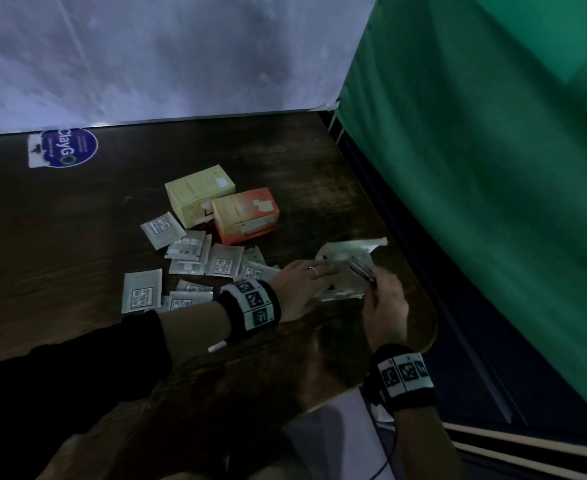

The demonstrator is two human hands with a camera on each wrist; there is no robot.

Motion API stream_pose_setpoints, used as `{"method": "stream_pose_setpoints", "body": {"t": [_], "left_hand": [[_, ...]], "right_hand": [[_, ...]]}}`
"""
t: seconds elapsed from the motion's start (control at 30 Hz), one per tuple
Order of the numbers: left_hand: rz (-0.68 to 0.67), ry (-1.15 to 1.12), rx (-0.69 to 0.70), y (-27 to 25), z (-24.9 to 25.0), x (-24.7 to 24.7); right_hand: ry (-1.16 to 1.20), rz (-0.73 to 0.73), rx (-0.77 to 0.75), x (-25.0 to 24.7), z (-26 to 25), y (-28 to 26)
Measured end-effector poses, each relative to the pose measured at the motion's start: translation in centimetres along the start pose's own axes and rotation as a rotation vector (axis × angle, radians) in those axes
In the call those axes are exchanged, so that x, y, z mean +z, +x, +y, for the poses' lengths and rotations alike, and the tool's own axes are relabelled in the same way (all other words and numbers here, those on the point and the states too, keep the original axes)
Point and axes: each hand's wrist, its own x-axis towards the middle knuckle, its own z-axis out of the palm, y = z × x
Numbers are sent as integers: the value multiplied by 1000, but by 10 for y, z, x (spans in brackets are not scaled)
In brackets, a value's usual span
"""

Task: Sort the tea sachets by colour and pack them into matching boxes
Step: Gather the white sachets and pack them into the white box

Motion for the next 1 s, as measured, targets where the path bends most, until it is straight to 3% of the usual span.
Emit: {"method": "stream_pose_setpoints", "body": {"t": [0.1, 0.23, 0.4, 0.5, 0.57, 0.67, 0.77, 0.87, 1.0], "left_hand": [[-42, 203, 23, 16, -12, 7], [-16, 259, 49, 24, -19, 13], [53, 139, 38, 21, -19, 19], [227, -68, -74, 17, -21, 25], [298, -240, -232, 13, -21, 27], [207, -413, -386, 14, -18, 25], [51, -496, -422, 18, -15, 24], [38, -518, -431, 17, -15, 28], [88, -532, -437, -3, -25, 26]], "right_hand": [[-170, -86, -96, 8, 5, 15], [-347, -321, 59, 19, -8, 31], [-347, -421, 264, 31, -23, 51], [-168, -507, 340, 33, -22, 59], [-54, -455, 394, 31, -20, 62], [-20, -394, 346, 31, -17, 58], [-43, -439, 246, 37, -17, 52], [-31, -399, 273, 37, -20, 50], [-26, -147, 232, 30, -40, 28]]}}
